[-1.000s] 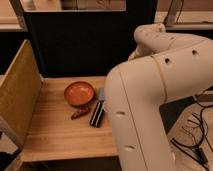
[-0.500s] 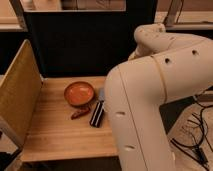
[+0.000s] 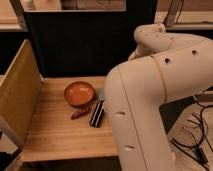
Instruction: Place the ceramic cup in the ceramic bowl
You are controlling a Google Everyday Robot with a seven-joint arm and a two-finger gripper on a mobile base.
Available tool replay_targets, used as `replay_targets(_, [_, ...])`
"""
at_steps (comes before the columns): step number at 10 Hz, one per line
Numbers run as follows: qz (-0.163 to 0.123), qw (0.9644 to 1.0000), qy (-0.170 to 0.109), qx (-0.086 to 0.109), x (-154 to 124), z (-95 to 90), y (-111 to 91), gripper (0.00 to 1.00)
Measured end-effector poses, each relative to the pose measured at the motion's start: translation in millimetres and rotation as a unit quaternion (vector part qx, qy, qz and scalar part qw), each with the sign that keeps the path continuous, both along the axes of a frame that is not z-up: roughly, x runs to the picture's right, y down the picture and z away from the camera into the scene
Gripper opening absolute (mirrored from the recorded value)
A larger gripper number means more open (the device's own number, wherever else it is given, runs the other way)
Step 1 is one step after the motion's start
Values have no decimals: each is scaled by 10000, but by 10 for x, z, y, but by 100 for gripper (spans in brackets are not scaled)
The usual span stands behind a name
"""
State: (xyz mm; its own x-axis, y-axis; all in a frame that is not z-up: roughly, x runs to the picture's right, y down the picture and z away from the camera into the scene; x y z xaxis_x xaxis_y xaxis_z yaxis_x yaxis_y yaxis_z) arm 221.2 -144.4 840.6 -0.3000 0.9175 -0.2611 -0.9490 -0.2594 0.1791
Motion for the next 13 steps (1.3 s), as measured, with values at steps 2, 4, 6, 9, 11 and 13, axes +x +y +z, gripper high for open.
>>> replay_targets(2, [-46, 10000, -11, 0, -21, -16, 14, 80])
replay_targets(4, [-288, 9995, -84, -50, -134, -79, 143, 80])
replay_targets(6, [-502, 9986, -142, -101, -232, -150, 279, 80])
replay_targets(9, [-706, 9969, -276, -215, -380, -269, 544, 80])
replay_targets(11, [-832, 9951, -350, -409, -461, -327, 834, 80])
replay_targets(13, [-1005, 9923, -326, -645, -450, -393, 1119, 80])
